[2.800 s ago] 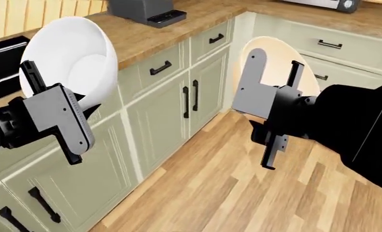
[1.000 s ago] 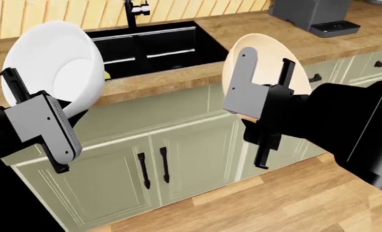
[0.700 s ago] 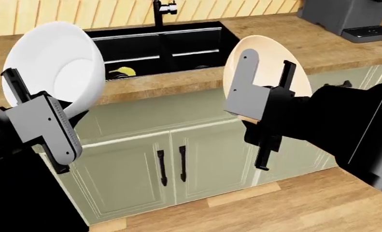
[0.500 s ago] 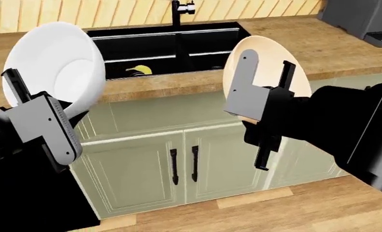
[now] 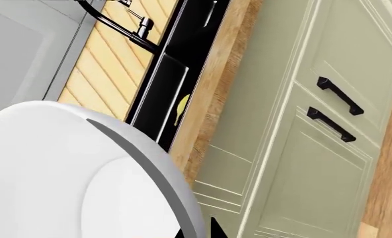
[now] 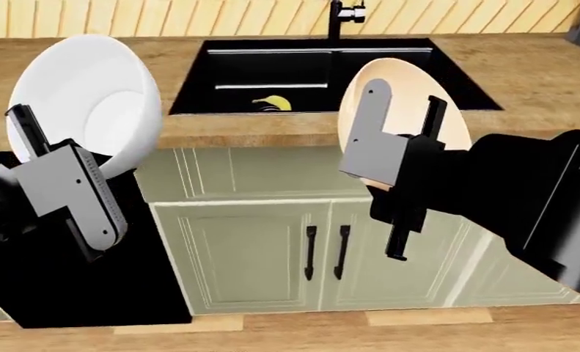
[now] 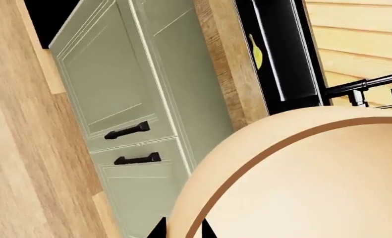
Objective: Pick the bowl and bowl and place them in the sink. Then turn on the water.
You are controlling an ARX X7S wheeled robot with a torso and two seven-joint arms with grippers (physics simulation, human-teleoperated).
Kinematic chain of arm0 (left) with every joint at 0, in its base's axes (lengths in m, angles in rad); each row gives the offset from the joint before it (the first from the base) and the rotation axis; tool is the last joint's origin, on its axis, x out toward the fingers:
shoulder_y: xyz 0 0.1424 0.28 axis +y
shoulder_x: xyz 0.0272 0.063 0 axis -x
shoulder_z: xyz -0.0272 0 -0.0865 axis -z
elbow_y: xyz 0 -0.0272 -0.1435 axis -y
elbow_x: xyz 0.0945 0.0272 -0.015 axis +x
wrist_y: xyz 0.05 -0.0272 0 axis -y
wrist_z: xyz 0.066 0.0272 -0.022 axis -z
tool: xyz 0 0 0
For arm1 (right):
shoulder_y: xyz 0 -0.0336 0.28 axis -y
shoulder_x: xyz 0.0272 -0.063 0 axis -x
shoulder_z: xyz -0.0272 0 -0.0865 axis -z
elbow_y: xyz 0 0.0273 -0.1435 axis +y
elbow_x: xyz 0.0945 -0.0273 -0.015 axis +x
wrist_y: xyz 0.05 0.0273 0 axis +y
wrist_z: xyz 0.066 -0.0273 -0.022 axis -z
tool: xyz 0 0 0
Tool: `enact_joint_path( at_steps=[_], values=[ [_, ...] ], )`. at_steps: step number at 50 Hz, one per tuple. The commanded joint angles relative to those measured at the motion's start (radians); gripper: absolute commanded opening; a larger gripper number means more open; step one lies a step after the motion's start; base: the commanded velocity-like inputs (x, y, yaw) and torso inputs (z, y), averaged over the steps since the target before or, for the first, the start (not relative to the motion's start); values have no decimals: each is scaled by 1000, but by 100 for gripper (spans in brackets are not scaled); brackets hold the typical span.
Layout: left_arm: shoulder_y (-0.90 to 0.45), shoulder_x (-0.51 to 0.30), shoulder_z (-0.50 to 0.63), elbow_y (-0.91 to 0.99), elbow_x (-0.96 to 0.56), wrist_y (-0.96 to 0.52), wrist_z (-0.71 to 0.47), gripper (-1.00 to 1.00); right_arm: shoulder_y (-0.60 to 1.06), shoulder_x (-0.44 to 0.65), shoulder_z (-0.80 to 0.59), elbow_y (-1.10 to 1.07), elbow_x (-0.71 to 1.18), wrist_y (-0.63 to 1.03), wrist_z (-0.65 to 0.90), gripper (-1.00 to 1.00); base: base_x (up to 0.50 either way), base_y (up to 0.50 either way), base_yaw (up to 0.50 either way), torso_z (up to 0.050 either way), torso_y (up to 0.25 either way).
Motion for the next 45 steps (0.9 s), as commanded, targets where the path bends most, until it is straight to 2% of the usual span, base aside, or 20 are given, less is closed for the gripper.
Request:
enact_joint_path(
  at_steps=[1, 9, 16, 33, 40, 45],
  values=[
    [-12, 1, -13, -1, 13, 12, -14, -100, 6, 1, 3, 3, -45, -6, 5, -100, 0, 0, 500, 10, 0],
    [-14, 8, -10, -8, 18, 13, -13, -100, 11, -2, -1, 7, -43, -1, 1, -100, 0, 0, 479, 0, 1],
    [-16, 10, -9, -5, 21, 11, -13, -100, -4, 4, 23, 13, -20, 14, 17, -100, 3, 38, 0, 0, 1],
    [-18, 9, -13, -1, 19, 13, -9, -100, 3, 2, 59, 9, 8, 30, 33, -100, 93, 498, 0, 0, 1],
    [-7, 6, -15, 0, 17, 19, -17, -100, -4, 7, 52, 2, 0, 10, 35, -100, -7, 0, 0, 1, 0],
    [-3, 6, -14, -3, 17, 22, -18, -100, -4, 5, 52, 8, 3, 12, 33, -100, -477, 79, 0, 0, 0]
  ],
)
